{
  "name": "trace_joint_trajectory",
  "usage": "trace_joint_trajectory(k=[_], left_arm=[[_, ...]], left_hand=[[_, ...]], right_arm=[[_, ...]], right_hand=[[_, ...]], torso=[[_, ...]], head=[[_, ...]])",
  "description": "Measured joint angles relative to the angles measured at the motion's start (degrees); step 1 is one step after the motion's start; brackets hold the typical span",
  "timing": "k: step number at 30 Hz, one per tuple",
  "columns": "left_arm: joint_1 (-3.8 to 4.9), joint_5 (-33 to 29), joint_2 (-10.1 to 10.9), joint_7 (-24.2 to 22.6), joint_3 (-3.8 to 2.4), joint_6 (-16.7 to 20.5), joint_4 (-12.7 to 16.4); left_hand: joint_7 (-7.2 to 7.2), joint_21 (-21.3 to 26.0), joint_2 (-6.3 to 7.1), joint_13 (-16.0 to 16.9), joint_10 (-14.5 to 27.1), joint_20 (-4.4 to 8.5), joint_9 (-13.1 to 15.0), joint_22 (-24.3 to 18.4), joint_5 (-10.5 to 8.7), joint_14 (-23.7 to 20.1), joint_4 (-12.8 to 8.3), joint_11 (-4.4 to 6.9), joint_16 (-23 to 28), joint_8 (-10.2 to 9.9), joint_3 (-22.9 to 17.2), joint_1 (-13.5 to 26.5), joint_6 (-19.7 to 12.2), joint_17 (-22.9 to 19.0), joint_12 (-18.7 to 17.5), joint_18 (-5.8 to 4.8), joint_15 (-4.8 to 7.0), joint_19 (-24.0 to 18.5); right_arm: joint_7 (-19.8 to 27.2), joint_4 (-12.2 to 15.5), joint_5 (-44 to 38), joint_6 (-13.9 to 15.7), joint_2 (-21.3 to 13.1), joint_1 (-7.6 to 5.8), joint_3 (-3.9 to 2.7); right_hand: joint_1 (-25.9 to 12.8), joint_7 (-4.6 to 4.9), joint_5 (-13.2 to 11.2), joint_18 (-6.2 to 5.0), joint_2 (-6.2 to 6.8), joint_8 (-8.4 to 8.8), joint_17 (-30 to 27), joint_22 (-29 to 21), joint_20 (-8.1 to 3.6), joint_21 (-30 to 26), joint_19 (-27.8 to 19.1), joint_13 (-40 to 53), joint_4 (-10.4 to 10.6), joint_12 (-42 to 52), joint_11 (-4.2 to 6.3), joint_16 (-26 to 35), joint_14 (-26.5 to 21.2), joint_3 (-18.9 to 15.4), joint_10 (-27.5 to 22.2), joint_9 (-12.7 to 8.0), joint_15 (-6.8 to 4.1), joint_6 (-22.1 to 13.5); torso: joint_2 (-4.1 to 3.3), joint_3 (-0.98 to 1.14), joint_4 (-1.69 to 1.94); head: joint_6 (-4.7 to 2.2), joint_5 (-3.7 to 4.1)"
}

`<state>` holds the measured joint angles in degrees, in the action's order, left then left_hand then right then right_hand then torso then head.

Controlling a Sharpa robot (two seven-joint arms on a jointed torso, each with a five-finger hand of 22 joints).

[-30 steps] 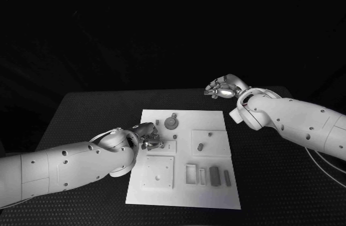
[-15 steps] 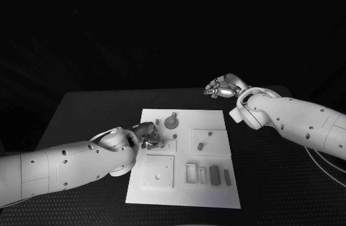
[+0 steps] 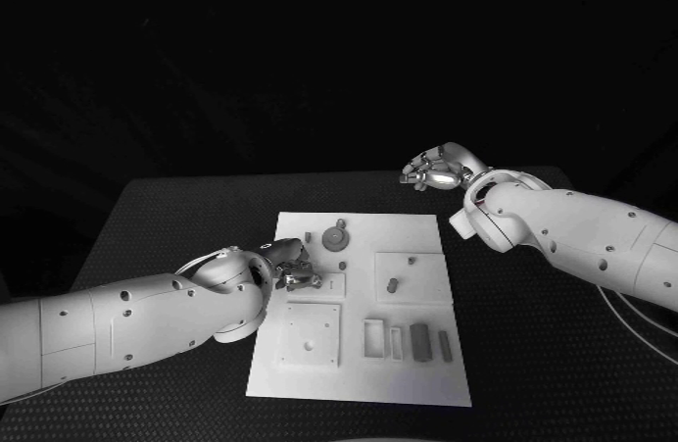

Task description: Assemble the parts on the task board

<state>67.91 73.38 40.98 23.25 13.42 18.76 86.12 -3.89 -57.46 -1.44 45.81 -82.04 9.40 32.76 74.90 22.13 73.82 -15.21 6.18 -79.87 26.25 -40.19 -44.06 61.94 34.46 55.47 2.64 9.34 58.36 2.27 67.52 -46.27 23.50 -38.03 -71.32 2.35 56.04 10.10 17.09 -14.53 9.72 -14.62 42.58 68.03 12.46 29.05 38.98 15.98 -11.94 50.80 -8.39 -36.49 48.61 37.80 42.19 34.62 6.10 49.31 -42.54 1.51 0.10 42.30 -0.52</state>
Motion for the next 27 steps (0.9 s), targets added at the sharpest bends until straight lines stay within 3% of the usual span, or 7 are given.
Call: trace_joint_trajectory(k=[5,8,13,27], left_arm=[[0.02,-0.3,0.0,0.1,-0.04,-0.5,0.0],[0.02,-0.6,0.0,0.2,-0.05,-0.9,0.0],[0.02,-1.1,-0.1,0.3,-0.1,-1.4,-0.1],[0.19,-1.4,-1.1,0.8,-0.7,-3.1,-1.3]], left_hand=[[0.0,-0.4,-0.19,0.1,0.0,-0.2,0.2,0.0,-0.18,0.0,-0.1,0.0,-0.5,2.0,-1.4,1.4,0.0,0.0,0.8,0.0,0.0,-0.2],[0.0,-0.4,-0.19,0.1,0.0,-0.2,0.1,0.0,-1.65,0.0,-0.1,-0.01,-0.9,2.4,-1.9,2.1,0.0,0.0,1.3,0.0,0.0,-0.2],[0.0,-0.7,-0.72,0.1,0.0,-0.07,0.0,0.0,-2.01,0.0,-0.2,-0.02,-0.9,2.7,-3.0,2.9,0.0,0.0,1.6,0.0,0.0,-0.4],[0.0,-0.9,-0.87,0.1,0.0,-0.08,-0.1,0.0,-2.35,0.0,-0.6,-0.04,-1.1,3.2,-4.5,3.8,0.0,-0.1,1.9,-0.01,0.0,-0.3]], right_arm=[[0.0,0.0,0.0,0.0,0.0,0.0,0.01],[0.0,0.0,0.0,0.0,0.0,0.0,0.02],[0.0,0.0,0.0,0.0,0.0,0.0,0.02],[0.0,-0.1,0.0,0.0,0.2,0.0,0.01]], right_hand=[[0.0,0.0,0.0,0.0,0.0,0.0,0.0,0.1,0.0,0.0,0.0,0.0,0.0,0.0,0.0,0.0,0.0,0.0,0.0,0.0,0.0,0.0],[0.0,0.0,0.0,0.0,0.0,0.0,0.0,0.1,0.0,0.0,0.0,0.0,0.0,0.0,0.0,0.0,0.0,0.0,0.0,0.0,0.0,0.0],[0.0,0.0,1.6,0.0,0.0,0.0,0.0,0.2,0.0,0.0,0.0,-0.1,0.0,0.0,0.0,0.0,0.0,0.0,0.0,0.0,0.0,0.0],[0.0,0.0,2.0,0.0,0.0,0.0,0.0,0.3,0.0,-0.2,0.0,-0.2,0.0,0.0,0.0,0.0,0.0,0.0,0.0,-0.1,0.0,0.0]], torso=[[0.0,0.02,-0.01],[0.0,0.01,-0.01],[0.0,0.0,0.01],[0.0,-0.03,0.02]], head=[[0.02,0.01],[0.05,0.03],[0.06,0.07],[0.02,0.05]])
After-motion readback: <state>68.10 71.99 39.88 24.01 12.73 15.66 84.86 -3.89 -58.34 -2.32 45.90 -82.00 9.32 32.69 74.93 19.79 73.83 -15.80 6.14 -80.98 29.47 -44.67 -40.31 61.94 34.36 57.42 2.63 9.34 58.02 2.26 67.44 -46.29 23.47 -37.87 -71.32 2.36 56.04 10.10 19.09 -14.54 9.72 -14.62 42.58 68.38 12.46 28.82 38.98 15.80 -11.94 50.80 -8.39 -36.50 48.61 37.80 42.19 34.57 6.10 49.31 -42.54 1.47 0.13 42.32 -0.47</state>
